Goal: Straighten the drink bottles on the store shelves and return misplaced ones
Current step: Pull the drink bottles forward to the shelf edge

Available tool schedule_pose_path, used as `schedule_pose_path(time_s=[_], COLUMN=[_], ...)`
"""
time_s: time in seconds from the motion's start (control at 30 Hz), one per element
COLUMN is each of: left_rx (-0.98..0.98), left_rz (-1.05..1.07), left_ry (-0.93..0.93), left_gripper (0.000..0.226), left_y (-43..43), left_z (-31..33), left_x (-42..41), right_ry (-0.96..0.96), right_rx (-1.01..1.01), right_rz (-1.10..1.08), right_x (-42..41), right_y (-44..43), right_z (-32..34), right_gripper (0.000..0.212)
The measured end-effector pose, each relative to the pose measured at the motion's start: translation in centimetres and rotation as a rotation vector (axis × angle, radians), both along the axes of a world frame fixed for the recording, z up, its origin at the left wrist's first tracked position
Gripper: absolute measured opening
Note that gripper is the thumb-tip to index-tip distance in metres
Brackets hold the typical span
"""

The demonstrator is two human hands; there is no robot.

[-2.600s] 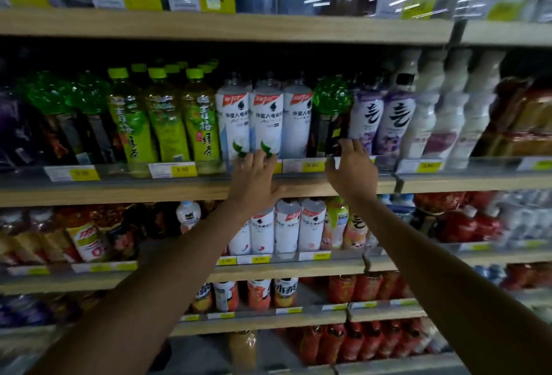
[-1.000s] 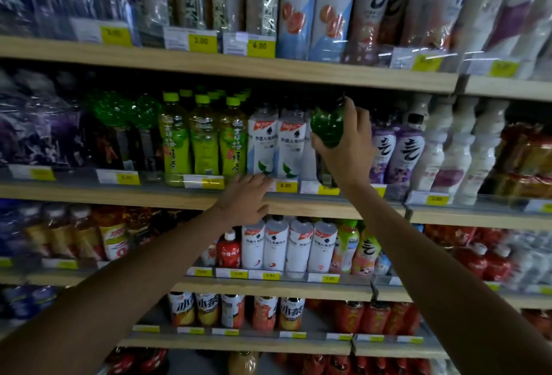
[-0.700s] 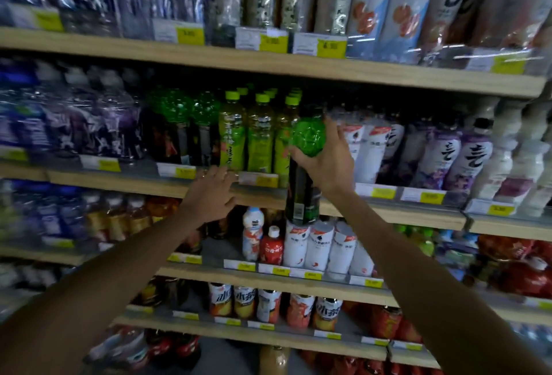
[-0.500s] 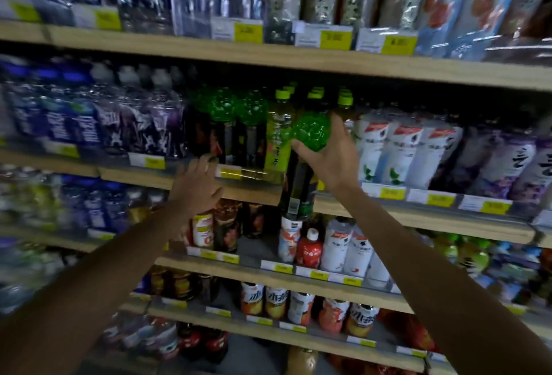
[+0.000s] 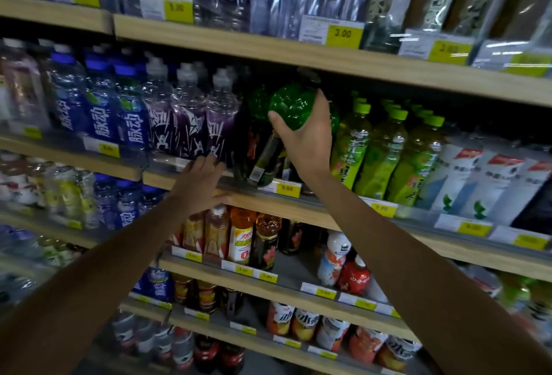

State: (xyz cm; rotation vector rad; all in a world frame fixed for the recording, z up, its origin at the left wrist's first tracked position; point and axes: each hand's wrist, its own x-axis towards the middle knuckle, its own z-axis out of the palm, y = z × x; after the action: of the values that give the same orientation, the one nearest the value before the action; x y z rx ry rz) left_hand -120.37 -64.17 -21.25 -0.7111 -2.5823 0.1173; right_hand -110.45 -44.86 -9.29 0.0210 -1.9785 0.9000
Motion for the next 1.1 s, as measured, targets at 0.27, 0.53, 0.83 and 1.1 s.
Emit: schedule_pose_path(time_s=[0.27, 0.53, 0.83, 1.1], left_rx=[0.021, 0.010, -0.018, -0.029], left_rz=[-0.019, -0.019, -0.009, 0.008], left_ry=[-0.028, 0.001, 0.020, -0.001], left_gripper=[0.080, 0.079, 0.079, 0.078], left_y=[-0.4, -0.2, -0.2, 0.0], left_z=[0.0, 0.0, 0.2, 0.1], left_x=[-0.9, -0.6, -0.5, -0.2], right_ry=[-0.027, -0.157, -0.147, -0.174], right_rx=[0.017, 0.150, 0.224, 0.422], right_rz=[0.050, 0.022, -0.056, -0.269], right_x=[-3.7, -5.9, -7.1, -7.1], right_y=[-3.3, -4.1, -5.0, -4.9], right_z=[-0.9, -1.9, -1.5, -1.2], right_gripper=[0.091, 0.095, 0.079, 0.077])
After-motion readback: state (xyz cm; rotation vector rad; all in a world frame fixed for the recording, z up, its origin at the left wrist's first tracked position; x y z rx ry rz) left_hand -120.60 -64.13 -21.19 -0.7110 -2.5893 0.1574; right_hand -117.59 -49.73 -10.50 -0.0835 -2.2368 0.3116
